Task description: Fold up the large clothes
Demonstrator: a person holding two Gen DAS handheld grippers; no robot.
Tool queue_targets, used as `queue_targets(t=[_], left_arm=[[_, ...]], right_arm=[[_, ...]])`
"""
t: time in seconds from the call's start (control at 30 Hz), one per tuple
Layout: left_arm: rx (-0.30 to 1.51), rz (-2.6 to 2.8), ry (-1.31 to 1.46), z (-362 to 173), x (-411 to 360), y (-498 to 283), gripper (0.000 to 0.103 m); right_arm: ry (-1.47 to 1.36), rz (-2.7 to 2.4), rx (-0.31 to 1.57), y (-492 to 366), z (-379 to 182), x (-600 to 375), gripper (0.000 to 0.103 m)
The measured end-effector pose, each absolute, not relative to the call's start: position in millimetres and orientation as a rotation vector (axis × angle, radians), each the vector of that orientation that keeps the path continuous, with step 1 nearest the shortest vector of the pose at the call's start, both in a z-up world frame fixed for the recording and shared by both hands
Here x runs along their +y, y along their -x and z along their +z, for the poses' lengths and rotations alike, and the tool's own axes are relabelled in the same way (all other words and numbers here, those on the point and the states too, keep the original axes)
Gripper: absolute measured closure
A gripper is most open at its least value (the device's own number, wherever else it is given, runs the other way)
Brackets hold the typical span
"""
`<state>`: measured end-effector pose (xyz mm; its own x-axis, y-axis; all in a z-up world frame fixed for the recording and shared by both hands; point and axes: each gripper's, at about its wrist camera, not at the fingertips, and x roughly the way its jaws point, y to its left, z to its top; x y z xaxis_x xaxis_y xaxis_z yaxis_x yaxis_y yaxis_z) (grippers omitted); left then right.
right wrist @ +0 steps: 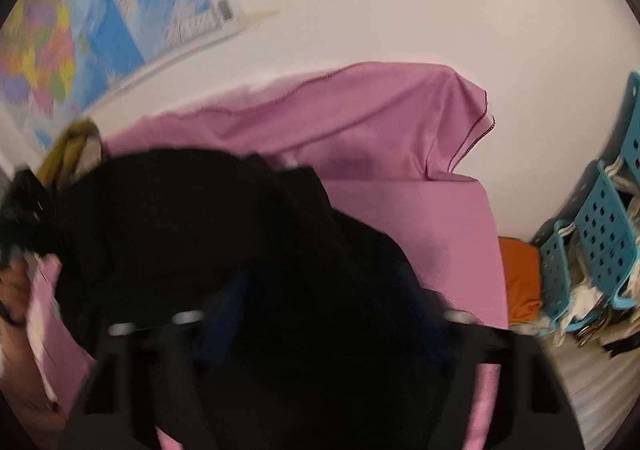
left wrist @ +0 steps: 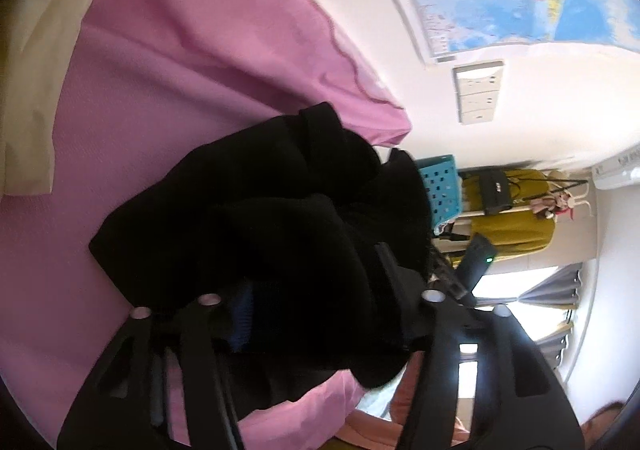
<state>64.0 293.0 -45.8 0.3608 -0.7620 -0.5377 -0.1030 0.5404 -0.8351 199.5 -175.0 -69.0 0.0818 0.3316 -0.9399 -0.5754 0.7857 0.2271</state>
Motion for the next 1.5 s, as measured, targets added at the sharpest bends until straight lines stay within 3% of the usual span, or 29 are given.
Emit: queue_targets(t=[0.03, 0.1, 0.23, 0.4, 0.43, 0.57, 0.63, 0.73, 0.8, 0.87, 0.93, 0.97, 1.2, 1.3, 1.37, 1.47, 1.5], left_arm=[[1.128, -0.512, 0.930, -43.4, 293.9, -62.9, 0.035], [1.072, -0.518, 0.945, -35.2, 299.5, -59.6, 0.027], [0.922, -0.539, 0.924, -9.8, 312.4, -46.3, 0.016], [0.900, -0.435, 0.691, 5.1, 297.8, -31.5, 0.008], [0.936, -0.396, 0.611, 0.5, 287.2, -31.1, 0.008], [1.046, -0.410, 0.436, -21.3, 253.6, -32.1, 0.008], [1.074, -0.407, 0.342, -28.5, 236.2, -33.0, 0.008], [1.082, -0.405, 0.287, -35.4, 224.8, -38.2, 0.010], [1.089, -0.374, 0.254, -39.7, 222.6, -44.4, 0.031], [1.102, -0.356, 0.289, -43.3, 226.0, -52.9, 0.061], [1.088, -0.369, 0.372, -38.7, 238.8, -57.3, 0.080], [1.082, -0.379, 0.412, -38.5, 246.2, -55.6, 0.086], [1.010, -0.312, 0.469, -15.0, 266.0, -67.2, 0.090], [1.082, -0.303, 0.458, -40.3, 259.2, -74.1, 0.081], [1.127, -0.261, 0.352, -54.1, 244.3, -73.4, 0.062], [1.102, -0.237, 0.345, -51.8, 244.3, -67.0, 0.055], [1.089, -0.222, 0.349, -47.4, 246.4, -63.6, 0.049]], right_arm=[[0.212, 0.685, 1.331, -201.4, -69.8, -178.2, 0.082], [0.116, 0.658, 1.324, -214.5, -64.3, -188.6, 0.092], [-0.146, 0.610, 1.286, -251.1, -49.7, -216.4, 0.093], [-0.147, 0.523, 1.462, -267.1, -102.6, -211.3, 0.088], [-0.135, 0.524, 1.477, -266.0, -109.5, -209.3, 0.078], [-0.213, 0.544, 1.464, -259.2, -108.1, -221.6, 0.054], [-0.250, 0.546, 1.414, -254.6, -93.6, -236.5, 0.028], [-0.248, 0.631, 1.340, -232.0, -65.0, -256.0, 0.016], [-0.191, 0.659, 1.333, -211.2, -57.5, -265.6, 0.015], [-0.142, 0.679, 1.366, -196.3, -64.3, -267.5, 0.024], [-0.127, 0.699, 1.405, -186.4, -74.2, -265.8, 0.089], [-0.143, 0.701, 1.410, -187.4, -74.6, -266.0, 0.094], [-0.241, 0.623, 1.230, -231.9, -35.6, -270.7, 0.101], [-0.221, 0.575, 1.338, -238.6, -69.1, -266.3, 0.101], [-0.187, 0.591, 1.394, -230.2, -84.1, -260.4, 0.100], [-0.192, 0.571, 1.401, -224.9, -86.2, -266.1, 0.091], [-0.207, 0.537, 1.396, -225.5, -82.9, -272.7, 0.074]])
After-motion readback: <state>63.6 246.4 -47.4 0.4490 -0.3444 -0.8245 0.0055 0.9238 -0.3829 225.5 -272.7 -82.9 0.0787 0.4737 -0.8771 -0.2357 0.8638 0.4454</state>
